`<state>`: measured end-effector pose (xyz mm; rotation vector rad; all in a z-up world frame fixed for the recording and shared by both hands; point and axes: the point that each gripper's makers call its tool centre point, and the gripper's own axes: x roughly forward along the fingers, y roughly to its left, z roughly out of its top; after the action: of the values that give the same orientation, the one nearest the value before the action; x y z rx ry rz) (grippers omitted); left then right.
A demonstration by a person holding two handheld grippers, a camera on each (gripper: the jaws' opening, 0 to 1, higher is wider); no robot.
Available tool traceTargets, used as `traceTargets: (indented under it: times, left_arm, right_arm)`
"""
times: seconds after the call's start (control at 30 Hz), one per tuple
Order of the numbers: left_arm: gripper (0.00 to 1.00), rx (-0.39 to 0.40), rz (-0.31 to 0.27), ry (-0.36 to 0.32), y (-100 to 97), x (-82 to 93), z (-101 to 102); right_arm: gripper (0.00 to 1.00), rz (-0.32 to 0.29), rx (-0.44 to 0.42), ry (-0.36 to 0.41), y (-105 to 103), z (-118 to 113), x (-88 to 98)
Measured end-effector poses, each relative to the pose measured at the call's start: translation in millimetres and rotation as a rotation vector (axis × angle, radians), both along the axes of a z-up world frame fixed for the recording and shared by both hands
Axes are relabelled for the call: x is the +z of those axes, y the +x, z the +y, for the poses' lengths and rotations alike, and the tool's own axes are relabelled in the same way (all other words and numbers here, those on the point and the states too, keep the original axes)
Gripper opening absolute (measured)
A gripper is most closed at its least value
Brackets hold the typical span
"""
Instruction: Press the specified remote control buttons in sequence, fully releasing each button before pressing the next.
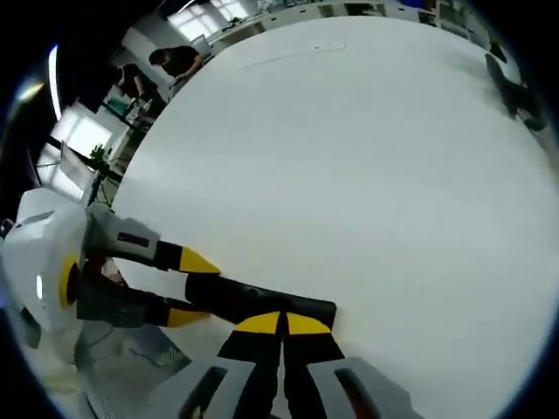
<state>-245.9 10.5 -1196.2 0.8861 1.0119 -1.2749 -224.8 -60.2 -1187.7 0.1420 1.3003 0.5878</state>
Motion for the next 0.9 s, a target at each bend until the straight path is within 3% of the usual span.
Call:
traceTargets:
  times: [0.33, 0.83, 0.9]
  left_arm:
    - [0.23, -0.017, 0.003, 0.018, -0.1, -0.1, -1]
    - [0.23, -0.025, 0.034, 0.084, 2.0, -0.9, -1]
    - [0.23, -0.035, 0.042, 0.096, 1.7, -1.2, 0]
  right_arm:
    - [0.0, -0.003, 0.011, -0.038, 0, 1, -0.7]
    - [0.0, 0.059, -0.061, 0.018, 2, 1, 2.5]
    - [0.0, 0.036, -0.064, 0.081, 5, 11, 9.2]
